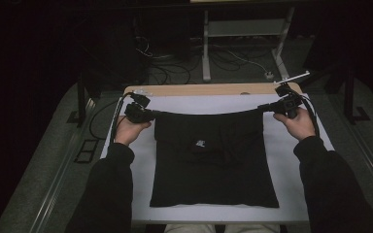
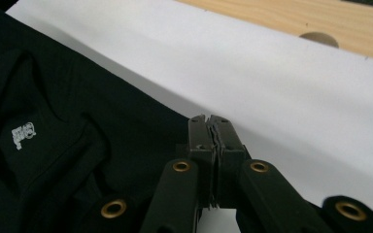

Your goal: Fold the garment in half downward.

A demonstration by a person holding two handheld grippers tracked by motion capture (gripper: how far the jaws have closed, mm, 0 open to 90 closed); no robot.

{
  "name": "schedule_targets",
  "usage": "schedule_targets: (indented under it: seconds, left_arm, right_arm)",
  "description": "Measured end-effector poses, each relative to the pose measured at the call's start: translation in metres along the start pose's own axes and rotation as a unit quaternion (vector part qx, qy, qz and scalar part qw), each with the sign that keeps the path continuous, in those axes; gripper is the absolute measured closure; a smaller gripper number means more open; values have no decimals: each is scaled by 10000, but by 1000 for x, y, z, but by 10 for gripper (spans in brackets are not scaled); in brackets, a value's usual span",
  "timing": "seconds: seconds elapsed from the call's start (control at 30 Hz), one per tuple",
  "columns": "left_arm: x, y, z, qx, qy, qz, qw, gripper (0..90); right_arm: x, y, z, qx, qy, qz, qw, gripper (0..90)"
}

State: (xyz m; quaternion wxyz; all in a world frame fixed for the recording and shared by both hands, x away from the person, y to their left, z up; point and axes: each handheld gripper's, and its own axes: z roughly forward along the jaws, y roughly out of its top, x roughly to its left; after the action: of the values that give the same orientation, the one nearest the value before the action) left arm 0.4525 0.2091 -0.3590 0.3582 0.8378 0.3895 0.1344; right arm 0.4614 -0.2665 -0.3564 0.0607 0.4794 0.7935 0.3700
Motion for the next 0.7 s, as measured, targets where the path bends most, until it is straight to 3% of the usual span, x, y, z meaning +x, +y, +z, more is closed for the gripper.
schedule_targets:
  seconds: [0.23, 0.37, 0.47, 0.6, 0.7]
  left_arm:
    - [5, 7, -3, -148, 17, -42, 9999, 858]
    - [6, 10, -8, -257, 47, -36, 9997, 857]
    - [8, 10, -10, -423, -52, -192, 9989, 857]
    - [10, 10, -7, -372, -1, -158, 9992, 857]
    - [12, 10, -4, -339, 23, -160, 9993, 857]
  right_arm:
    - [-4, 7, 0, -83, -44, 80, 9999, 868]
    - [-3, 11, -3, -67, -105, -60, 9999, 867]
    - [-3, 13, -3, -148, -122, -66, 9998, 868]
    - [-5, 17, -3, -213, -164, -46, 9996, 867]
    - [-4, 20, -1, -204, -211, -182, 9994, 867]
